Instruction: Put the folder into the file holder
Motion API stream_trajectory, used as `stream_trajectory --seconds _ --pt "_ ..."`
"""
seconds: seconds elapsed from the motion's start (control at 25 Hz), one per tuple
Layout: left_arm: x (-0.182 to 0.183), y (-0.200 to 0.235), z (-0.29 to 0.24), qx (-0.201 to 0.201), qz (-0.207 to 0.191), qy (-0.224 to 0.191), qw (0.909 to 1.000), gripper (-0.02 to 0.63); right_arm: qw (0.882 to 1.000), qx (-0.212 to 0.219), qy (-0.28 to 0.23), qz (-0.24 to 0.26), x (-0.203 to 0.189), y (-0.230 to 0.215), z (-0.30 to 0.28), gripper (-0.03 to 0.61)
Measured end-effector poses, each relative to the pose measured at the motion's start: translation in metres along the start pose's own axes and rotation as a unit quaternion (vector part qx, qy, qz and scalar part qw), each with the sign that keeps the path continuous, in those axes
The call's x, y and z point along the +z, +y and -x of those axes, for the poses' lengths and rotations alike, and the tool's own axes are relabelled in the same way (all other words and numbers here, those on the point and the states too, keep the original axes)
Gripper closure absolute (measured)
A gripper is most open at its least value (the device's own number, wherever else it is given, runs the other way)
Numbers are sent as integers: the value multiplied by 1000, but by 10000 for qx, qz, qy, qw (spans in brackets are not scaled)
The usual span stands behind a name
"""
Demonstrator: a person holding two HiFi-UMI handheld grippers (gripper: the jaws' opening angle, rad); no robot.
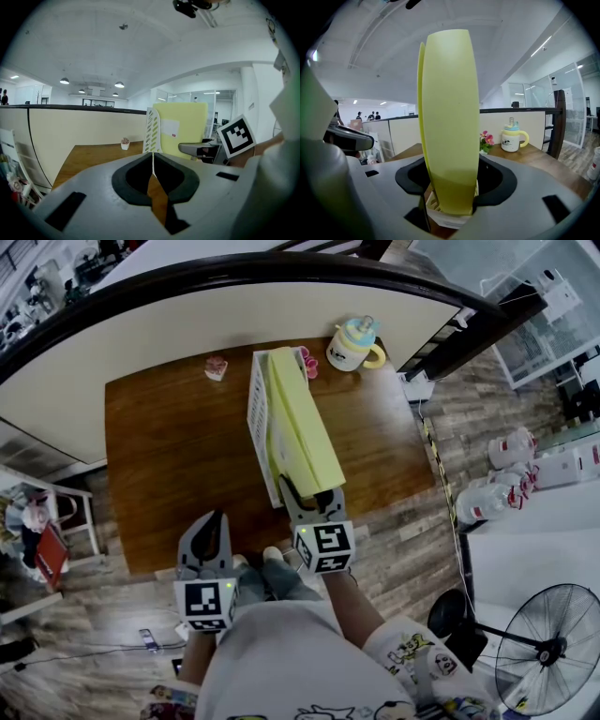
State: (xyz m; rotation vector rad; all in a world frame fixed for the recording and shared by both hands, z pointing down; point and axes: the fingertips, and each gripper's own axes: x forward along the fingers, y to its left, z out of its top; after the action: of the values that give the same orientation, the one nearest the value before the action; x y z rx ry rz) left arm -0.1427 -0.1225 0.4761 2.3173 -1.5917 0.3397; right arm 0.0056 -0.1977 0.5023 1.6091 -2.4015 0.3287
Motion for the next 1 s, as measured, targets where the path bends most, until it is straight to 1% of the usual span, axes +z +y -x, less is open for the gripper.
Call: stream_trajectory --seconds 0.16,0.4,1.0 --pt "0 -1 1 24 -16 -25 10000 601 9999 87 36 -122 -4 0 2 341" --pt "4 -3 6 75 -34 -97 9999 601 9993 246 -20 -269 1 2 9 337" --pt "29 -20 31 276 -219 -508 9981 601 9978 597 -269 -32 28 3 51 337"
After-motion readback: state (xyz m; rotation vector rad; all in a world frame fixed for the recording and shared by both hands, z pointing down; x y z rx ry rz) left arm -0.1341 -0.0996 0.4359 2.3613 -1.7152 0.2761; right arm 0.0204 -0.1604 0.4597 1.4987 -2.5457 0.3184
